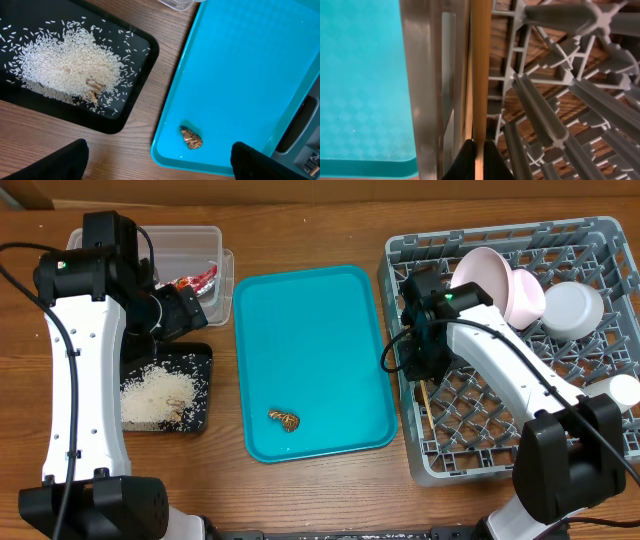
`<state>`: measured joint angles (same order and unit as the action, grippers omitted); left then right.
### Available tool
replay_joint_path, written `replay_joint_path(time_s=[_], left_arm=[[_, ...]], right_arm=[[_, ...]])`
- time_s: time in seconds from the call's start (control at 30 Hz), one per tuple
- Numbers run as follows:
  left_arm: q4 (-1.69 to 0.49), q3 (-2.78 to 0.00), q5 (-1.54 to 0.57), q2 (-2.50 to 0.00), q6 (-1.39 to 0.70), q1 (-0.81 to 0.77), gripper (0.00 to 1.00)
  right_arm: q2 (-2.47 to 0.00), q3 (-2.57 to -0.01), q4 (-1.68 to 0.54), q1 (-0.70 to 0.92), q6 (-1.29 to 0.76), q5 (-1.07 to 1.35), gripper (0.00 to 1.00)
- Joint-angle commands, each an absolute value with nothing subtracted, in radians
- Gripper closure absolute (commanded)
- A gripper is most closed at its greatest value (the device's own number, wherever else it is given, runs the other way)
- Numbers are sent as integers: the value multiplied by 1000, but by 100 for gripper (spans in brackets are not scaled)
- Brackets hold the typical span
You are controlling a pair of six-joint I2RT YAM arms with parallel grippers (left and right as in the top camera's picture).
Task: Sort waste into correct bins and load items into the dishwasher
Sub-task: 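Lower the chopsticks into the rack's left edge and release, then reach the left gripper to the brown scrap and grasp it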
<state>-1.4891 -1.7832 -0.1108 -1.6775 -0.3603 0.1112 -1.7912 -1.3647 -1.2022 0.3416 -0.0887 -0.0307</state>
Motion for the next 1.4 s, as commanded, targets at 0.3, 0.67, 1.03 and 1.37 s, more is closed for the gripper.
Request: replay_joint_path(time_s=[0.3, 0.67, 1.03, 1.37], left_arm=[[-1488, -1808, -105, -1655, -344, 99, 7], [-1484, -1800, -104, -1663, -340, -38, 5], [-1477, -1583, -129, -1694, -647, -256, 0], [-1253, -1261, -195, -1694, -764, -333, 0]], right_arm=[[-1724, -1482, -1268, 331, -100, -6, 71], [-1480, -1574, -1282, 109, -240, 2, 35], [-1469, -1571, -1390, -75, -233, 17, 24], [-1470, -1571, -1390, -75, -233, 17, 24]])
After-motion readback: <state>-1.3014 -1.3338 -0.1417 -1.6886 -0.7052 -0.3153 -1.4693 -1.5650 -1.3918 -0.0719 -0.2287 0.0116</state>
